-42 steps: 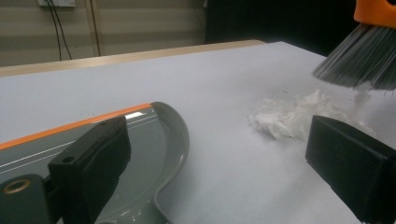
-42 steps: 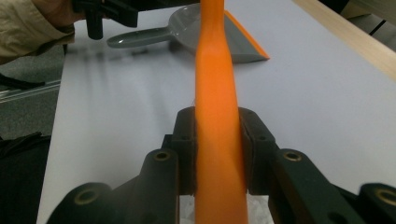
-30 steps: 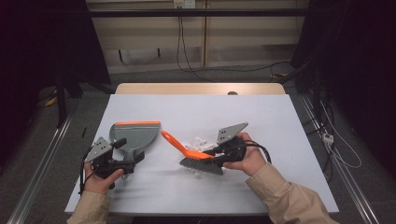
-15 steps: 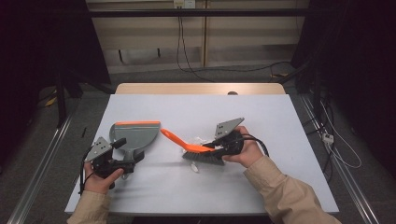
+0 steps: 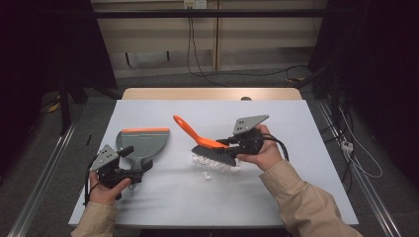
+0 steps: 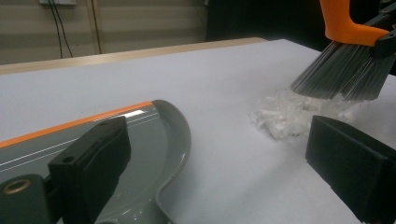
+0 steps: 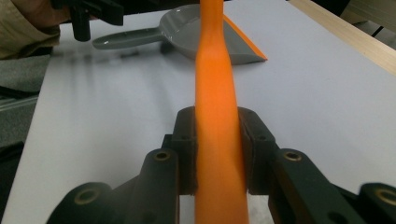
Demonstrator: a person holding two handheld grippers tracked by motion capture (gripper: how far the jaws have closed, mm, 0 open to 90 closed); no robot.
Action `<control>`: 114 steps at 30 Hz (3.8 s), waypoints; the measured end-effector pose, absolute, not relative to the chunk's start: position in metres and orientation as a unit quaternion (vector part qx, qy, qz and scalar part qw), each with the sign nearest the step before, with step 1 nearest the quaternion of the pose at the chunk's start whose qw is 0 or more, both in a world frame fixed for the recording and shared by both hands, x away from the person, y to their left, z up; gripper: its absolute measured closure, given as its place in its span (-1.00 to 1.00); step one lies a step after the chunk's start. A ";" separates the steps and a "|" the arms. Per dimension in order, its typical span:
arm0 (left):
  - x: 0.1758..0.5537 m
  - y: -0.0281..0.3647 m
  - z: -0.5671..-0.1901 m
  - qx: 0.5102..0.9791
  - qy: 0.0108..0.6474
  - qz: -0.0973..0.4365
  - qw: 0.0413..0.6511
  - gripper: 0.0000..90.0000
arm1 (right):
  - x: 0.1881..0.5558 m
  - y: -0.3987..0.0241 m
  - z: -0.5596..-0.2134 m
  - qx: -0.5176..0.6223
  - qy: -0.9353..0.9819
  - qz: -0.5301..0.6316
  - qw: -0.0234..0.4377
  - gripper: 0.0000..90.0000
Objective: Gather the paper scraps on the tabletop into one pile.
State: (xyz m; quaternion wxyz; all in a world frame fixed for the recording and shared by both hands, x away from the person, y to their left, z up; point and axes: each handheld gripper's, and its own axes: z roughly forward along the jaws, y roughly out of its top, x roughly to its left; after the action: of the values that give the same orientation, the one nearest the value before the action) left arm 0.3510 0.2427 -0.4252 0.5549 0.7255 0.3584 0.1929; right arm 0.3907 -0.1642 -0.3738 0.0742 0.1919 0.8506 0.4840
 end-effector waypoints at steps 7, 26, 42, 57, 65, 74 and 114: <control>0.351 0.243 -0.425 0.727 0.357 0.193 0.554 -0.86 | 0.379 -0.142 -0.388 0.180 0.855 0.485 0.040 0.60; 0.352 0.244 -0.425 0.725 0.358 0.193 0.555 -0.86 | 0.399 -0.135 -0.411 0.187 0.877 0.442 0.037 0.60; 0.352 0.245 -0.422 0.724 0.354 0.193 0.559 -0.86 | 0.401 -0.159 -0.366 0.253 0.820 0.508 0.081 0.60; 0.349 0.245 -0.419 0.732 0.349 0.176 0.558 -0.86 | 0.391 -0.203 -0.376 0.387 0.773 0.474 0.164 0.60; 0.348 0.245 -0.419 0.735 0.350 0.178 0.553 -0.88 | 0.378 -0.216 -0.391 0.451 0.747 0.445 0.205 0.60; 0.348 0.243 -0.419 0.737 0.349 0.178 0.551 -0.88 | 0.366 -0.220 -0.405 0.473 0.733 0.437 0.218 0.60; 0.332 0.259 -0.425 0.750 0.371 0.187 0.515 -0.88 | 0.378 -0.171 -0.425 0.505 0.712 0.411 0.261 0.60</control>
State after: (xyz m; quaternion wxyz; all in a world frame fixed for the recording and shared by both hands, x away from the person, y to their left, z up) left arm 0.3324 0.2588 -0.4248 0.5145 0.7500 0.3712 0.1872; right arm 0.3780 -0.1708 -0.4249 0.2608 0.5053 0.7124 0.4113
